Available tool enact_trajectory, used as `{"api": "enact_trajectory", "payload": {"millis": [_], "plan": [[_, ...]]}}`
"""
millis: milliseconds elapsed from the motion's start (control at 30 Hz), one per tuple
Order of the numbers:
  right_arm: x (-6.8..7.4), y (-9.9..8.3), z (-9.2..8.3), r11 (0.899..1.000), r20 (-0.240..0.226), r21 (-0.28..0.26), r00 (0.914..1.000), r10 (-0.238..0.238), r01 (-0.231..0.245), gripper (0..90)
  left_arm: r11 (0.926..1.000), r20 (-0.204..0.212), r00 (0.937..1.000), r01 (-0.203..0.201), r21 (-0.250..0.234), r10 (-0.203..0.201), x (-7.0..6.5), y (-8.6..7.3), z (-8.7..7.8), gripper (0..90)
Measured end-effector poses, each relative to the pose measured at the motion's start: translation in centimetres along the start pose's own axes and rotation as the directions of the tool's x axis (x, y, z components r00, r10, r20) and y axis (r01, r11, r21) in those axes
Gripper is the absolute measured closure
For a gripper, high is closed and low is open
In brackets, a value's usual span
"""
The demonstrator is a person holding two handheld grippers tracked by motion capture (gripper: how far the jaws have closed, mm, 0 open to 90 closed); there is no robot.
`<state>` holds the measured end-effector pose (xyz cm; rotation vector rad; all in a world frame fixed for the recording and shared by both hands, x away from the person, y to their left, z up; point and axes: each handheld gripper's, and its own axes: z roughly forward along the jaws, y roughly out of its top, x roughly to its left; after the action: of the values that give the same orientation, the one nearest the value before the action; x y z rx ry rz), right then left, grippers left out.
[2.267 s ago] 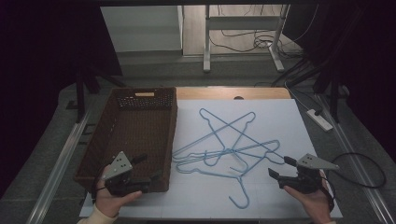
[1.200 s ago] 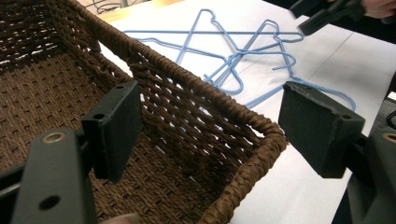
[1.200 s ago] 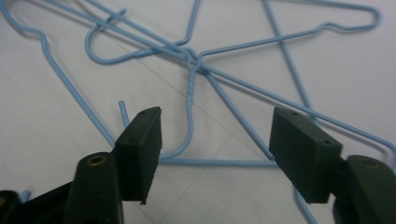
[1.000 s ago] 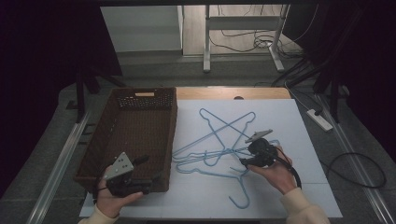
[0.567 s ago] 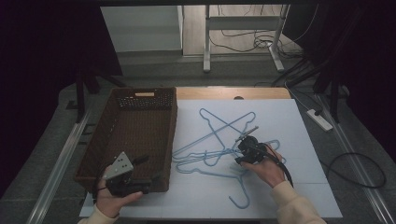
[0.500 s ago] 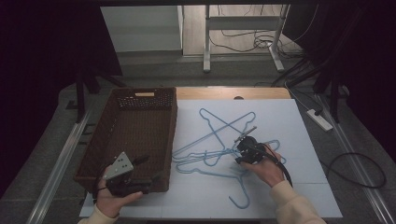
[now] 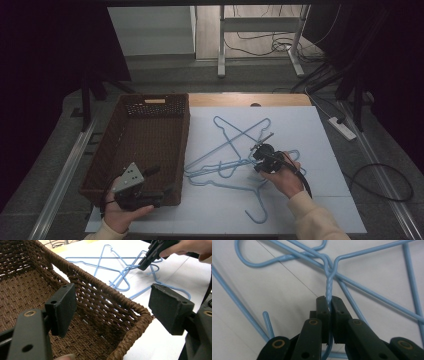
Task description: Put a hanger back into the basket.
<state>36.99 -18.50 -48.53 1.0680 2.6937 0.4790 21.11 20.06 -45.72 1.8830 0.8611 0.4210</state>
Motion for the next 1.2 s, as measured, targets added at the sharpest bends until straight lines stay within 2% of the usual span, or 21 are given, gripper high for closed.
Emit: {"api": "enact_trajectory", "payload": {"millis": [100, 233, 333, 567, 667, 800, 900, 1033, 1133, 1200], "plan": [[-0.2, 0.0, -0.7, 1.0, -0.012, -0.019, 0.9999, 0.005, -0.006, 86.3, 1.0, 0.0, 1.0, -0.002, -0.001, 0.002, -0.1, 0.1, 0.0, 23.4], [-0.5, 0.1, -1.9, 0.997, 0.0, -0.072, 0.9999, 0.017, -0.017, 86.4, 1.0, -0.001, 1.0, -0.002, -0.002, 0.002, -0.2, 0.2, 0.0, 23.5], [-0.7, 0.1, -2.7, 0.994, -0.008, -0.102, 0.9997, 0.023, -0.023, 86.4, 1.0, -0.001, 1.0, -0.004, 0.0, 0.004, -0.2, 0.3, 0.0, 23.6], [-0.8, -0.3, -5.4, 0.989, -0.016, -0.149, 0.9998, 0.008, -0.01, 86.4, 0.9998, 0.007, 0.9998, -0.017, -0.003, 0.017, -0.8, 0.8, 0.1, 24.0], [-0.8, -0.8, -6.4, 0.987, -0.004, -0.161, 1.0, -0.002, 0.001, 86.4, 0.9997, 0.006, 0.9996, -0.026, 0.002, 0.026, -1.3, 1.3, 0.4, 24.2], [-0.9, -1.6, -7.4, 0.987, 0.001, -0.162, 1.0, -0.002, 0.002, 86.4, 0.998, -0.003, 0.9982, -0.059, 0.021, 0.059, -2.2, 2.0, 0.9, 24.5], [-0.9, -2.0, -7.6, 0.988, 0.001, -0.156, 1.0, -0.004, 0.004, 86.4, 0.9968, 0.018, 0.9971, -0.075, 0.028, 0.074, -3.0, 2.7, 1.5, 24.5], [-0.8, -2.4, -7.8, 0.988, 0.0, -0.151, 0.9999, -0.012, 0.011, 86.4, 0.9947, 0.037, 0.9961, -0.083, 0.061, 0.081, -4.0, 3.8, 2.8, 24.9], [-0.5, -2.6, -8.0, 0.989, 0.002, -0.147, 0.9998, -0.021, 0.022, 86.4, 0.9909, 0.044, 0.9937, -0.106, 0.082, 0.103, -4.8, 4.6, 3.8, 25.0], [-0.4, -2.6, -8.2, 0.99, 0.004, -0.142, 0.9997, -0.025, 0.026, 86.4, 0.989, 0.063, 0.992, -0.115, 0.093, 0.109, -5.2, 5.2, 4.6, 25.1]]}}
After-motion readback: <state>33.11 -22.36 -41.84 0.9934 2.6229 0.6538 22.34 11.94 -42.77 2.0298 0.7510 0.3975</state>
